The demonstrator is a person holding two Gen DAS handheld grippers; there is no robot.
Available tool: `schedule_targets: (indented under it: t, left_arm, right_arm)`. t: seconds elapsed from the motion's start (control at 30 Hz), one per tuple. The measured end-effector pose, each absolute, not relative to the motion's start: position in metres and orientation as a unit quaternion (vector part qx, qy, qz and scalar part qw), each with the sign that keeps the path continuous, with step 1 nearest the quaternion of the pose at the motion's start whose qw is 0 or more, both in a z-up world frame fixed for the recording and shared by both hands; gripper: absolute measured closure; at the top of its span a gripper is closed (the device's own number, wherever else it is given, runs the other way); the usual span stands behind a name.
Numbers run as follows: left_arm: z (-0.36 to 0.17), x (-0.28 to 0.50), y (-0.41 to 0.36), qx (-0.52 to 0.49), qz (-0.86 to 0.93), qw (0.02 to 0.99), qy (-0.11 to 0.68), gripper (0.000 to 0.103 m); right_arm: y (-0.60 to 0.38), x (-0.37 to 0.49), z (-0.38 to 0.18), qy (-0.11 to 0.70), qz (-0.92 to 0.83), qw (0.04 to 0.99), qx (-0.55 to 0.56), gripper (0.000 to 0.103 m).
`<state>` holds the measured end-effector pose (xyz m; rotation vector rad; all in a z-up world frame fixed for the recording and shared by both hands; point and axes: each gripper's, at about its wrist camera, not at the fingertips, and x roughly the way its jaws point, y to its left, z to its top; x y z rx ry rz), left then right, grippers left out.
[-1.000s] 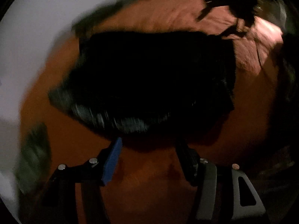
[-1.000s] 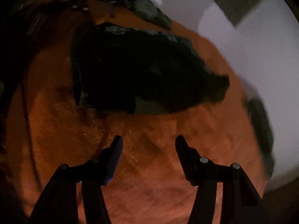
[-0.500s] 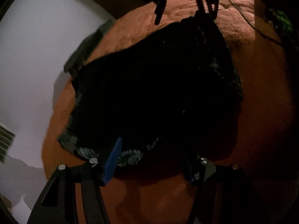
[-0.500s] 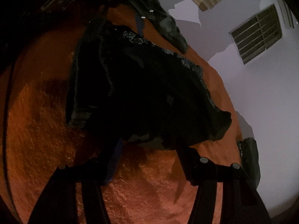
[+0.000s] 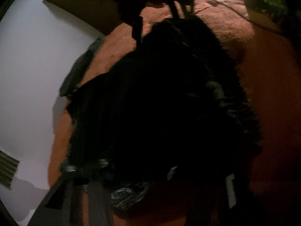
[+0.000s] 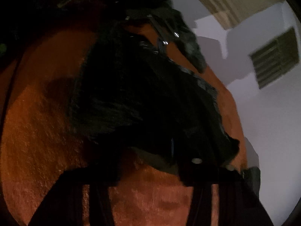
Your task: Fold clothes
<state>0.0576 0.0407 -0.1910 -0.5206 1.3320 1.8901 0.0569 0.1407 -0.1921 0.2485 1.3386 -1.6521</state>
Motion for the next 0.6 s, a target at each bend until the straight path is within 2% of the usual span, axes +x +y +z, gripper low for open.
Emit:
schedule_targets:
  t: [0.07, 0.13, 0.2, 0.37, 0.47, 0.6]
  left_arm:
    - [-0.178, 0.051, 0.035, -0.222, 0.744, 0.394, 0.491, 0.081]
    - [-0.160, 0.041, 0.028, -0.250, 0.752, 0.413, 0.448, 0.084]
    - [-0.138, 0.025, 0.018, -0.287, 0.765, 0.429, 0.386, 0.086]
    - [-0.081, -0.044, -0.019, -0.367, 0.798, 0.447, 0.168, 0.086]
    - [-0.063, -0.090, -0.038, -0.375, 0.829, 0.406, 0.089, 0.086]
    - [-0.057, -0.178, -0.071, -0.401, 0.862, 0.308, -0.039, 0.085]
  right_arm:
    - [0.137, 0.055, -0.183, 0.546, -0.672, 0.488, 0.110, 0.083]
    - [0.139, 0.047, -0.165, 0.510, -0.685, 0.501, 0.141, 0.085]
    - [0.145, 0.031, -0.140, 0.444, -0.704, 0.520, 0.189, 0.085]
    - [0.166, -0.020, -0.082, 0.260, -0.749, 0.549, 0.264, 0.085]
    - [0.168, -0.071, -0.060, 0.163, -0.776, 0.542, 0.279, 0.085]
    - [0.151, -0.169, -0.046, 0.077, -0.817, 0.493, 0.289, 0.086]
